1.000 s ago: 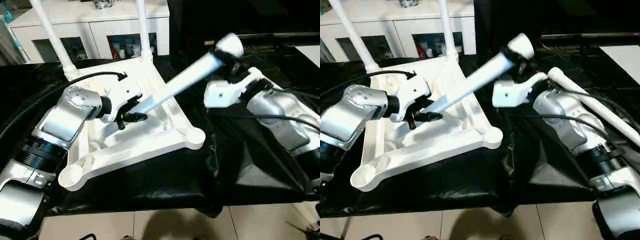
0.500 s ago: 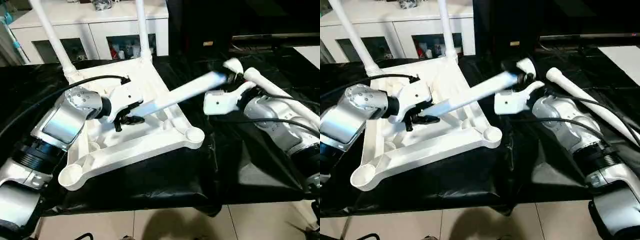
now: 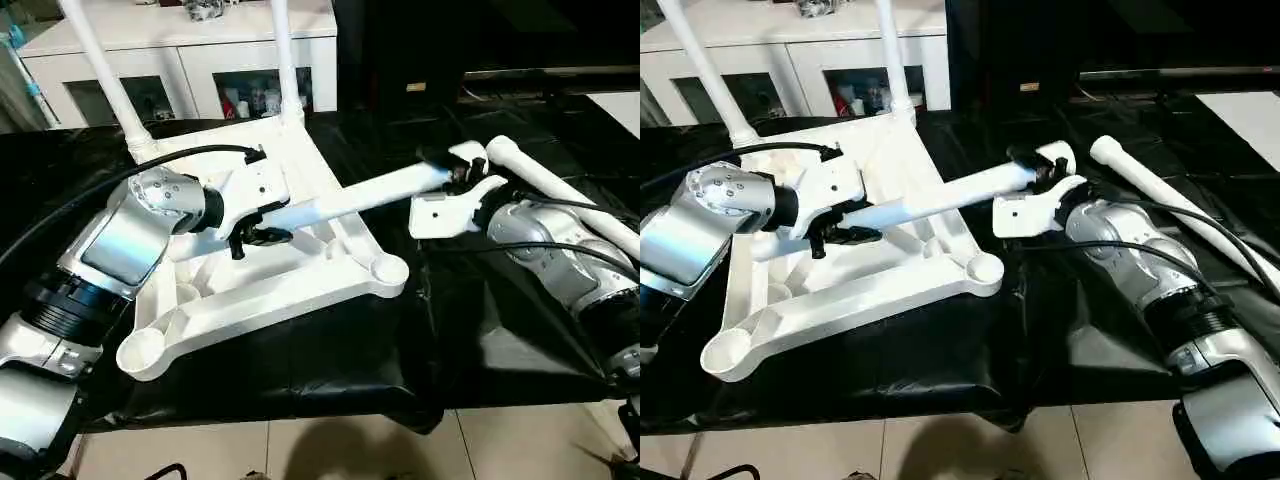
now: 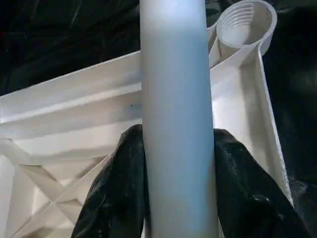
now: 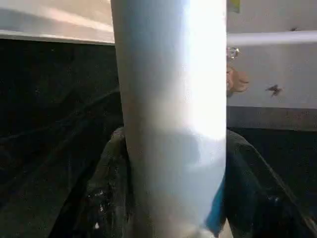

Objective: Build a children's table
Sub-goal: Pick table leg

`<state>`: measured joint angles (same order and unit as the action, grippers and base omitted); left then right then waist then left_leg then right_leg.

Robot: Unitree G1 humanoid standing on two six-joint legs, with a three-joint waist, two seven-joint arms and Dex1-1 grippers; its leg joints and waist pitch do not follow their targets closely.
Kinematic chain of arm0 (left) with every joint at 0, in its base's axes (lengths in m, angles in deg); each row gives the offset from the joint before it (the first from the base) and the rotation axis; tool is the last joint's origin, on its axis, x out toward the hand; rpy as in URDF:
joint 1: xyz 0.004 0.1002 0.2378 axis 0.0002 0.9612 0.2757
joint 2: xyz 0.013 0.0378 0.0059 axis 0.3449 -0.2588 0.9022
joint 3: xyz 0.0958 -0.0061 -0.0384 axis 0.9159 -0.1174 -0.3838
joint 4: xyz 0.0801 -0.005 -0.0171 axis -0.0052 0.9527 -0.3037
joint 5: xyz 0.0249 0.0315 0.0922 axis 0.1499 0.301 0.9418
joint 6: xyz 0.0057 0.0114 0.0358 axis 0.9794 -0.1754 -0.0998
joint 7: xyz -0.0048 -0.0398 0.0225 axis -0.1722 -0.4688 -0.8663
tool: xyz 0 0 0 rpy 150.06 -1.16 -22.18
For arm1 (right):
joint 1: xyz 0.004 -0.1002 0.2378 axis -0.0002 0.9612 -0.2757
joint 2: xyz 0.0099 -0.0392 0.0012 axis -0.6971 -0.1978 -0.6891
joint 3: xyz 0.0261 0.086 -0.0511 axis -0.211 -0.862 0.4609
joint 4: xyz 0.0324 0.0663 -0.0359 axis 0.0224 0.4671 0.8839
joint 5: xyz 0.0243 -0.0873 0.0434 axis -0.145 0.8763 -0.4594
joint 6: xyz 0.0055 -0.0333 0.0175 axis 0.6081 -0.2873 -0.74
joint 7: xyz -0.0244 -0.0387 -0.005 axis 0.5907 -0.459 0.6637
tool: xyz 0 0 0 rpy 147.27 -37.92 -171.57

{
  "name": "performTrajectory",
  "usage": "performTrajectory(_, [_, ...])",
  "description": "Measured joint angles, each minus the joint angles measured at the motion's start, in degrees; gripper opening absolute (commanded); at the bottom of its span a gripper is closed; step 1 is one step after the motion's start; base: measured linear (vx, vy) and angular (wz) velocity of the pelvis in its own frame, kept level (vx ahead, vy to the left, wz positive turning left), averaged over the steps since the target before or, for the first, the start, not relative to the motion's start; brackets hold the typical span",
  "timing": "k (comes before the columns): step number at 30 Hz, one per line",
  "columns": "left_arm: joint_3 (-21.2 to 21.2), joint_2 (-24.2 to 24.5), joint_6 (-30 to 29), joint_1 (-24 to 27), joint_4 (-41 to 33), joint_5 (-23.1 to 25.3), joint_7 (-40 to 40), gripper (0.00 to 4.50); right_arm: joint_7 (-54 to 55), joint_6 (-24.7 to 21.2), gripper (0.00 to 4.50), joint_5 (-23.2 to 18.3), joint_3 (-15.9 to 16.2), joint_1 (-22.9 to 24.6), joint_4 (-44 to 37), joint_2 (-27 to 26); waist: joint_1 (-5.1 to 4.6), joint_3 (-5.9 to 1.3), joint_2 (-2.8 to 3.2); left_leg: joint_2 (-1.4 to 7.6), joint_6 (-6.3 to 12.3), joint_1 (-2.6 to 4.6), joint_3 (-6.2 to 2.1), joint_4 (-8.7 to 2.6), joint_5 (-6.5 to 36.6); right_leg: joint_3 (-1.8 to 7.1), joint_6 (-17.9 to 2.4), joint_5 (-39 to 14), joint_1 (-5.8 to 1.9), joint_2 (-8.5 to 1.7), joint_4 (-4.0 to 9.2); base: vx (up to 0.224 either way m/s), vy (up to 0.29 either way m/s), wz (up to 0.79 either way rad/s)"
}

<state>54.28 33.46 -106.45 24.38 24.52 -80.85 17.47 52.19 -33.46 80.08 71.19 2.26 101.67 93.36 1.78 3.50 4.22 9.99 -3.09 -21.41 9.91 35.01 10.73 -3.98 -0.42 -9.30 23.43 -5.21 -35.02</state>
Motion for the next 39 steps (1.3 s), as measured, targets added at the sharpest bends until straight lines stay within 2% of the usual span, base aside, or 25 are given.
performTrajectory(7, [-0.5,-0.5,2.9,0.0,0.3,0.5,0.8,1.59,-0.3,0.3,1.96,-0.9,-0.4,0.5,1.1,-0.1,0.00,0.00,0.00,0.00,0.00,0.00,0.00,0.02,0.0,0.00,0.0,0.0,0.00,0.00,-0.01,0.000,0.000,0.00])
performTrajectory(8, [-0.5,-0.7,3.6,-0.1,0.7,0.5,0.9,2.15,-0.3,0.3,1.96,-0.9,-0.6,0.5,1.2,-0.1,0.00,0.00,0.00,0.00,0.00,0.00,0.00,0.02,0.0,0.00,0.0,0.0,0.00,0.00,-0.01,0.000,0.000,0.00])
performTrajectory(10, [-1.3,-1.2,5.5,-0.1,1.8,0.4,1.6,2.29,-0.6,0.4,1.95,-1.1,-0.7,0.5,1.8,-0.1,0.00,0.02,-0.03,0.00,0.00,-0.01,-0.01,0.02,0.0,-0.01,0.0,0.0,0.00,0.00,-0.02,0.000,0.000,0.00])
performTrajectory(14, [-5.4,-1.9,9.8,-2.3,1.8,-1.5,2.2,2.29,-1.5,0.3,1.90,-2.5,-0.8,0.9,2.9,-0.5,0.03,0.04,-0.07,0.00,0.02,-0.06,-0.03,0.05,0.0,-0.02,0.0,0.0,0.00,0.00,0.00,0.000,0.000,0.00])
performTrajectory(17, [-9.0,-3.7,11.3,-2.7,1.5,-4.8,2.2,2.29,-1.6,0.2,1.90,-2.8,-0.8,0.9,3.0,-0.5,0.05,0.03,-0.05,0.00,0.03,-0.06,-0.02,0.05,0.0,-0.02,0.0,0.0,0.00,0.00,-0.01,0.000,0.000,0.00])
performTrajectory(21, [-10.8,-5.7,12.5,-2.7,1.5,-7.8,2.2,2.29,-1.7,0.2,1.90,-3.0,-0.9,0.9,3.0,-0.5,0.01,0.04,-0.05,0.01,0.03,-0.06,-0.02,0.11,0.0,-0.02,0.0,0.0,0.00,0.00,-0.04,0.000,0.000,0.00])
performTrajectory(24, [-15.7,-8.8,13.5,-4.2,2.3,-12.4,3.7,2.29,-2.4,-0.2,1.90,-3.4,-1.4,1.0,4.1,-0.8,0.05,0.05,-0.08,0.01,0.04,-0.10,-0.03,0.19,0.0,-0.03,0.0,0.0,0.00,0.00,-0.07,0.000,0.000,0.00])
performTrajectory(27, [-22.1,-11.5,15.9,-8.5,5.3,-15.9,9.2,2.29,-3.2,-1.2,1.90,-5.6,-2.6,2.3,4.6,-2.1,0.05,0.04,-0.06,0.01,0.08,-0.12,-0.04,0.31,0.0,-0.03,-0.1,0.0,0.00,0.00,-0.10,0.000,0.000,0.00])
performTrajectory(30, [-29.4,-12.2,18.2,-12.9,10.0,-17.4,18.0,2.29,-3.9,-3.6,1.90,-10.3,-5.7,3.6,5.9,-4.5,-0.35,0.02,-0.02,0.01,0.11,-0.10,-0.04,0.35,0.1,-0.02,-0.1,0.1,0.00,0.01,-0.13,0.000,0.000,0.00])
performTrajectory(32, [-32.9,-10.9,18.8,-13.7,12.1,-17.7,22.8,2.29,-5.8,-5.9,1.90,-17.0,-10.4,4.6,6.6,-6.8,-0.49,-0.01,0.02,0.02,0.10,-0.07,-0.04,0.34,0.1,-0.02,-0.1,0.1,0.00,0.02,-0.14,0.000,0.000,0.00])
performTrajectory(35, [-35.5,-8.8,17.5,-11.7,12.9,-17.6,25.5,2.29,-8.8,-10.1,1.89,-26.6,-16.7,5.8,6.4,-10.3,-0.38,-0.01,0.02,0.06,0.11,-0.10,-0.07,0.34,0.1,-0.04,-0.1,0.1,0.00,0.04,-0.13,0.000,0.000,0.00])
performTrajectory(37, [-36.2,-8.7,16.9,-10.1,13.0,-17.3,27.0,2.29,-10.5,-13.2,1.89,-31.6,-19.7,6.0,5.9,-12.5,-0.10,0.02,-0.01,0.07,0.11,-0.12,-0.07,0.37,0.1,-0.05,-0.1,0.1,0.01,0.04,-0.13,0.000,0.000,0.00])
performTrajectory(39, [-37.8,-9.2,16.5,-9.1,13.8,-16.8,31.3,2.29,-13.6,-19.7,1.89,-40.3,-24.6,6.3,2.8,-16.7,0.06,0.02,-0.01,0.09,0.13,-0.19,-0.09,0.40,0.0,-0.08,-0.1,0.1,0.03,0.04,-0.12,0.000,0.000,0.00])
